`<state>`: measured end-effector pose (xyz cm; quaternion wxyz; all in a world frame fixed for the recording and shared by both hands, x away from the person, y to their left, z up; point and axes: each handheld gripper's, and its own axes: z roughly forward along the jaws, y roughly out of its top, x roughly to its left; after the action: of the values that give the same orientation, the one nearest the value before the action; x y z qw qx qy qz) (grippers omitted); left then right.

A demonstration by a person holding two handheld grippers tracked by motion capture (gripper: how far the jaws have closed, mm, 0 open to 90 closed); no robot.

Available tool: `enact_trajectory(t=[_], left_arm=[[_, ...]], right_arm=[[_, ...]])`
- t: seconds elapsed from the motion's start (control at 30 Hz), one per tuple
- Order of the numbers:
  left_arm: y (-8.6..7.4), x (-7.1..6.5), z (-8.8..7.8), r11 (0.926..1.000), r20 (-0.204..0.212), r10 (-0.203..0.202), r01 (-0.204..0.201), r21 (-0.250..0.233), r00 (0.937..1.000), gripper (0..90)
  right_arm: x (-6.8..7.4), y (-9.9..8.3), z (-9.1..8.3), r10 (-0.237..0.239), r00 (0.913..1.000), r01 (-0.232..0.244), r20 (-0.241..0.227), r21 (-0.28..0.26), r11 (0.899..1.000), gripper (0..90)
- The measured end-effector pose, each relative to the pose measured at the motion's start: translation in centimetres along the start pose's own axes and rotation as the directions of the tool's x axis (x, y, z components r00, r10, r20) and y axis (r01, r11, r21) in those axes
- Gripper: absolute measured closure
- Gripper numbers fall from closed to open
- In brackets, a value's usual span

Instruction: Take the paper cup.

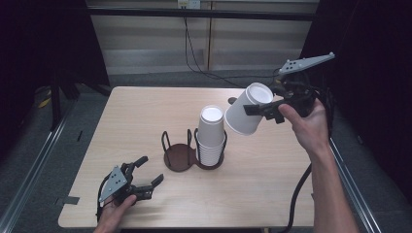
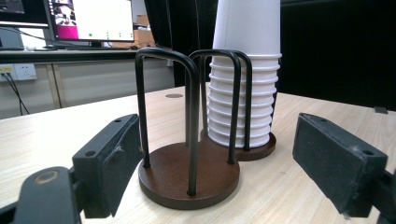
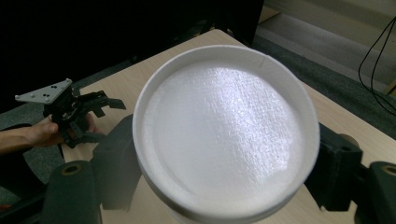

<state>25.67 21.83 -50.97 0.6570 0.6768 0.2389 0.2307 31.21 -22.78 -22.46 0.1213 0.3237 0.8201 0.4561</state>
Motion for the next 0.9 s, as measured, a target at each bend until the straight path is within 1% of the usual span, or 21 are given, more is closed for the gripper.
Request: enact_trajectory(t=[0.1, 0.13, 0.23, 0.27, 0.37, 0.4, 0.43, 0.47, 0.5, 0.53, 0.57, 0.6, 0.67, 0.7, 0.73, 0.77, 0.83, 0.9], left_arm=[[0.0, 0.0, 0.0, 1.0, -0.002, -0.008, 0.008, 0.002, 1.0, 15.5], [0.0, 0.1, 0.0, 1.0, 0.005, -0.009, 0.009, -0.001, 0.9999, 15.5], [0.0, 0.1, 0.0, 1.0, -0.009, -0.006, 0.006, 0.006, 0.9999, 15.7], [0.0, 0.0, 0.0, 0.9999, -0.016, -0.013, 0.013, 0.005, 0.9998, 15.9], [0.0, -0.1, 0.1, 1.0, -0.012, 0.002, -0.002, 0.007, 0.9999, 17.0], [0.0, 0.0, 0.1, 1.0, -0.014, -0.004, 0.004, 0.005, 0.9999, 17.4], [0.0, 0.0, 0.1, 0.9999, -0.007, -0.009, 0.009, 0.006, 0.9999, 17.4], [0.0, 0.1, 0.1, 0.9998, -0.015, -0.019, 0.019, 0.005, 0.9997, 17.5], [0.0, 0.1, 0.1, 0.9998, -0.015, -0.019, 0.019, 0.005, 0.9997, 17.4], [0.1, 0.1, 0.1, 0.9991, -0.031, -0.028, 0.029, 0.031, 0.9991, 17.5], [0.2, 0.1, 0.0, 0.9979, -0.032, -0.028, 0.03, 0.058, 0.9991, 17.6], [0.3, 0.2, 0.0, 0.9949, -0.031, -0.032, 0.034, 0.095, 0.999, 18.0], [0.4, 0.0, 0.1, 0.9942, -0.035, -0.029, 0.033, 0.103, 0.999, 17.3], [0.4, -0.1, 0.1, 0.994, -0.036, -0.011, 0.015, 0.108, 0.9993, 17.4], [0.4, -0.3, 0.1, 0.9941, -0.045, -0.002, 0.007, 0.109, 0.999, 17.4], [0.5, -0.4, 0.2, 0.9931, -0.037, 0.011, -0.007, 0.117, 0.9992, 17.4], [0.8, -0.6, 0.1, 0.9938, -0.022, 0.002, 0.001, 0.112, 0.9998, 17.4], [1.0, -0.7, 0.1, 0.9937, -0.019, 0.001, 0.001, 0.112, 0.9998, 17.4]], right_arm=[[-0.1, -0.8, -0.3, 0.007, 1.0, -0.007, 0.006, 0.003, 1.0, 24.1], [-0.1, -1.1, -0.4, 0.009, 1.0, -0.009, 0.003, 0.001, 1.0, 24.1], [0.0, -1.8, -0.4, 0.012, 0.9999, -0.012, 0.005, 0.007, 1.0, 24.1], [0.0, -2.1, -0.3, 0.012, 0.9999, -0.012, 0.006, 0.007, 1.0, 24.1], [0.3, -3.1, -0.3, 0.016, 0.9999, -0.016, -0.002, 0.001, 1.0, 24.1], [0.3, -3.4, -0.2, 0.018, 0.9998, -0.018, -0.005, -0.001, 1.0, 24.1], [0.4, -3.8, -0.1, 0.021, 0.9998, -0.021, -0.007, -0.001, 1.0, 24.1], [0.4, -4.1, -0.1, 0.023, 0.9997, -0.023, -0.01, -0.003, 1.0, 24.1], [0.4, -4.1, -0.1, 0.023, 0.9997, -0.023, -0.01, -0.003, 1.0, 24.1], [0.6, -4.8, 0.1, 0.027, 0.9995, -0.027, -0.016, -0.003, 1.0, 24.1], [0.6, -5.1, 0.2, 0.026, 0.9995, -0.026, -0.018, -0.005, 1.0, 24.1], [0.7, -5.3, 0.4, 0.026, 0.9994, -0.026, -0.024, -0.004, 1.0, 24.1], [1.0, -5.9, 0.7, 0.026, 0.9991, -0.025, -0.035, 0.004, 1.0, 24.1], [1.0, -6.0, 0.8, 0.024, 0.999, -0.024, -0.038, 0.004, 1.0, 24.1], [1.2, -6.2, 0.9, 0.025, 0.9989, -0.025, -0.04, 0.002, 1.0, 24.2], [1.3, -6.4, 1.0, 0.025, 0.9988, -0.025, -0.042, 0.002, 1.0, 24.1], [1.5, -6.7, 1.2, 0.026, 0.9983, -0.027, -0.051, -0.005, 1.0, 24.2], [1.6, -6.9, 1.4, 0.027, 0.9981, -0.027, -0.055, -0.004, 1.0, 24.2]])
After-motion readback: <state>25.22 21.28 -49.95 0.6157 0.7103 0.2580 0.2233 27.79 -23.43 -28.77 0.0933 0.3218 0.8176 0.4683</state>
